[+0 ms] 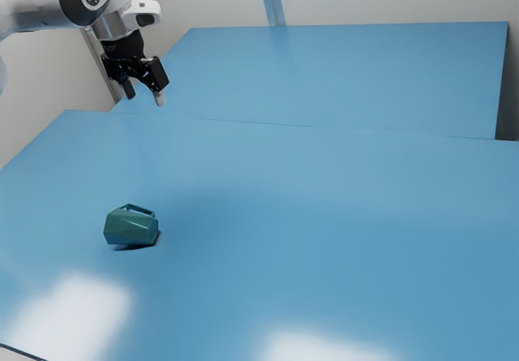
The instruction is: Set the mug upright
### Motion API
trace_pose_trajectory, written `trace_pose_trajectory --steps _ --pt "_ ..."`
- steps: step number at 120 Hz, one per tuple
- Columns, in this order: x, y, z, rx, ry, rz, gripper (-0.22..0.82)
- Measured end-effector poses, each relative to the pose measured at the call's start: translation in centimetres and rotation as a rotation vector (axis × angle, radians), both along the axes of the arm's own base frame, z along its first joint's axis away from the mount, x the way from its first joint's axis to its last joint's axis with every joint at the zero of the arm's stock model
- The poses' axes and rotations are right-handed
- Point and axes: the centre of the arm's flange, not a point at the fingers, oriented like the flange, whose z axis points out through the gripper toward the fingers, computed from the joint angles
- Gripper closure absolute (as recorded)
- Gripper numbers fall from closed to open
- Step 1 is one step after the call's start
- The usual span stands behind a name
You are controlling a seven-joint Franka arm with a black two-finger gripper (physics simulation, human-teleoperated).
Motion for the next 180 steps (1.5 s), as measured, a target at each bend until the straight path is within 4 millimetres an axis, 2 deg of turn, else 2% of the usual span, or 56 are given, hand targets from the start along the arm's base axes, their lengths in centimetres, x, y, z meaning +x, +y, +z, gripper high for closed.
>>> trace_pose_trajectory --steps 36,49,63,75,86,113,125,131,137,147,152,180 --pt "-0.1 -0.5 -0.1 -0.001 0.005 -0.007 0.00" --pt "-0.4 -0.2 0.3 -0.004 0.001 0.000 0.00" --pt "-1.7 0.8 -0.8 -0.087 0.029 0.039 0.00" --pt "-3.5 4.5 -3.1 -0.214 0.072 0.127 0.00" --pt "-5.3 9.1 -4.8 -0.312 0.091 0.214 0.00" --pt "-10.9 21.2 -7.7 -0.462 0.071 0.415 0.00" --pt "-13.8 25.9 -9.9 -0.525 0.063 0.503 0.00" --pt "-14.5 27.4 -11.3 -0.552 0.065 0.530 0.00" --pt "-14.0 27.3 -12.8 -0.573 0.079 0.520 0.00" --pt "-11.2 24.3 -15.1 -0.596 0.120 0.446 0.00" --pt "-10.5 23.6 -16.1 -0.604 0.132 0.426 0.00" --pt "-10.6 25.7 -20.8 -0.676 0.137 0.439 0.00"
